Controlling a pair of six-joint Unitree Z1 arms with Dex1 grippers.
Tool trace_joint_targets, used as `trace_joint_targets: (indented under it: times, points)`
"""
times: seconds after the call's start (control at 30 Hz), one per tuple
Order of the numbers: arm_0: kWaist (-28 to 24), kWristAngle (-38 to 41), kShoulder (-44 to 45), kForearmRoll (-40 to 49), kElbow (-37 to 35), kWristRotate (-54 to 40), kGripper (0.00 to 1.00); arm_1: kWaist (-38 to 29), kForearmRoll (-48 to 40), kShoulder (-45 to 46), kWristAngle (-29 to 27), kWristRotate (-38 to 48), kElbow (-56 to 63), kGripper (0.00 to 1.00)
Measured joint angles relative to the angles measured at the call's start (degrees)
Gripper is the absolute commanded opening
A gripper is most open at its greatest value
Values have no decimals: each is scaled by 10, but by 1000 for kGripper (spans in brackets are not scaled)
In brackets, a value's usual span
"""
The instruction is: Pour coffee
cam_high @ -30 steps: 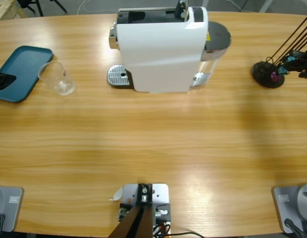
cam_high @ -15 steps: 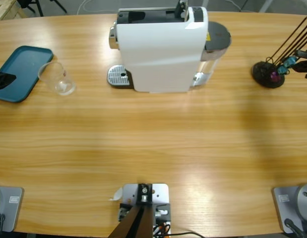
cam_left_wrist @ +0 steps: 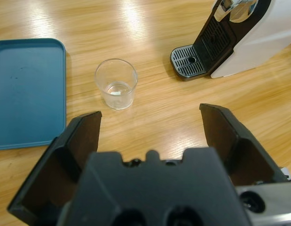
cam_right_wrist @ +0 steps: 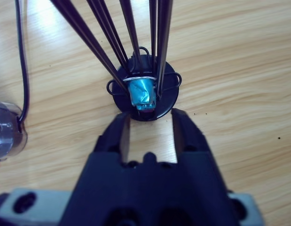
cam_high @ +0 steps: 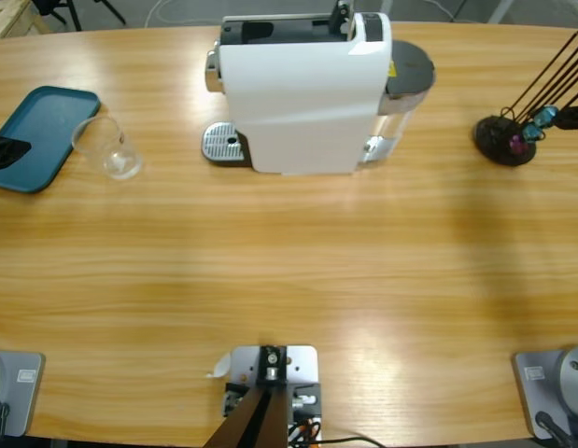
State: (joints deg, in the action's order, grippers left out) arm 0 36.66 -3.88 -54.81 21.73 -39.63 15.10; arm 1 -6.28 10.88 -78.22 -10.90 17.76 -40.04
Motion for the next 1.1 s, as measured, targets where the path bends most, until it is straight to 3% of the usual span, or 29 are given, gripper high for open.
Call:
trace_joint_targets:
  times: [0.67,0.8,1.1]
  points:
    - [0,0,0,-1,0,0,899,0,-23,-42,0,0,-6,713]
    - [0,0,0,-1,0,0,899,0,-23,-42,0,0,-7,600]
    - [0,0,0,-1,0,0,899,0,-27,-57,0,5,-22,600]
